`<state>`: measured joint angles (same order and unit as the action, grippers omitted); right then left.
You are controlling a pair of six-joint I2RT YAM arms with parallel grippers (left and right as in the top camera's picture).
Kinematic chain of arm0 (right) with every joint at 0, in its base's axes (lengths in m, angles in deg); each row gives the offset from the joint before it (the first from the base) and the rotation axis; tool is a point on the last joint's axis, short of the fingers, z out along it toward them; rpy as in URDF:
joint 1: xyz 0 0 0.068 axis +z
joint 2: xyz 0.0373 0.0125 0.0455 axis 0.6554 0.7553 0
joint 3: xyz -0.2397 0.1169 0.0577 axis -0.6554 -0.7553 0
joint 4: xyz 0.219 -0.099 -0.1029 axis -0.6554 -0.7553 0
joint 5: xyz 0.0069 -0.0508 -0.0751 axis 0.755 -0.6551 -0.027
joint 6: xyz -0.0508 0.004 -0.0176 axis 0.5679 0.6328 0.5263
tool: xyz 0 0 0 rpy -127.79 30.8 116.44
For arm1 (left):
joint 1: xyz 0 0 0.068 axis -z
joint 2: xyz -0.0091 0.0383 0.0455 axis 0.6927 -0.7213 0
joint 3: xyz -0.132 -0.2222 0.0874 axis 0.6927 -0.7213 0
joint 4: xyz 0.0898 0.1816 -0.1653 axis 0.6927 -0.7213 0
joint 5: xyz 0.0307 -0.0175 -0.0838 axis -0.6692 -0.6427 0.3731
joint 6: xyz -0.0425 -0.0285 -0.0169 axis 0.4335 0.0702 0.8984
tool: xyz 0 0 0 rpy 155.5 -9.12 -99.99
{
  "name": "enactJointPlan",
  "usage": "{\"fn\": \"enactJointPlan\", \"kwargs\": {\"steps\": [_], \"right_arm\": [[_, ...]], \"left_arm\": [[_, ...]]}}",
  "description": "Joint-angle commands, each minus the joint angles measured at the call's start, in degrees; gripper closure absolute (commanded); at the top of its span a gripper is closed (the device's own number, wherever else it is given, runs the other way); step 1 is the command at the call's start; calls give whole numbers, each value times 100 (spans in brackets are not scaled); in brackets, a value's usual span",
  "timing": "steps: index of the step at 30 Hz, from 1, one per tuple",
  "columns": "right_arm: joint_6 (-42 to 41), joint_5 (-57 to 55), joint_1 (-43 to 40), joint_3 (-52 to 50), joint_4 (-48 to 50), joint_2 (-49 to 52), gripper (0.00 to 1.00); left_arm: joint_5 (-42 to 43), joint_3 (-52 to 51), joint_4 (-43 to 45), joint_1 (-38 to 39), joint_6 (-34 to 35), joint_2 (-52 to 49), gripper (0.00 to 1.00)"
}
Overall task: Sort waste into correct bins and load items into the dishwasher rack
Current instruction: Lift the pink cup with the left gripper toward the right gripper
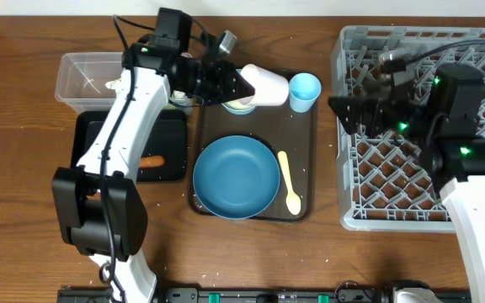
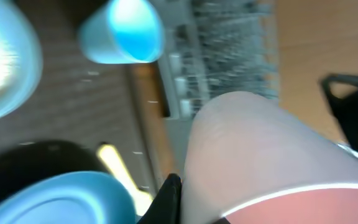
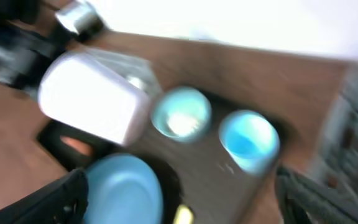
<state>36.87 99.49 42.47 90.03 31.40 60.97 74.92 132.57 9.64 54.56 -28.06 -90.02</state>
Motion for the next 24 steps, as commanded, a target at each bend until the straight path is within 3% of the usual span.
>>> {"fn": "enactJointPlan", "kwargs": {"steps": [1, 8, 18, 24], "right_arm": [[-332, 1375, -2, 103, 466, 74, 9], [-470, 1447, 581, 103, 1117, 356, 12], [-577, 1421, 1191, 103, 1958, 732, 15], [-754, 1427, 1327, 103, 2371, 863, 24]], "left_arm": [[1327, 42, -11, -20, -144, -7, 94], [2529, 42, 275, -4, -140, -7, 94], [2787, 42, 264, 70, -138, -7, 94], [2782, 42, 267, 225, -140, -7, 94]]}}
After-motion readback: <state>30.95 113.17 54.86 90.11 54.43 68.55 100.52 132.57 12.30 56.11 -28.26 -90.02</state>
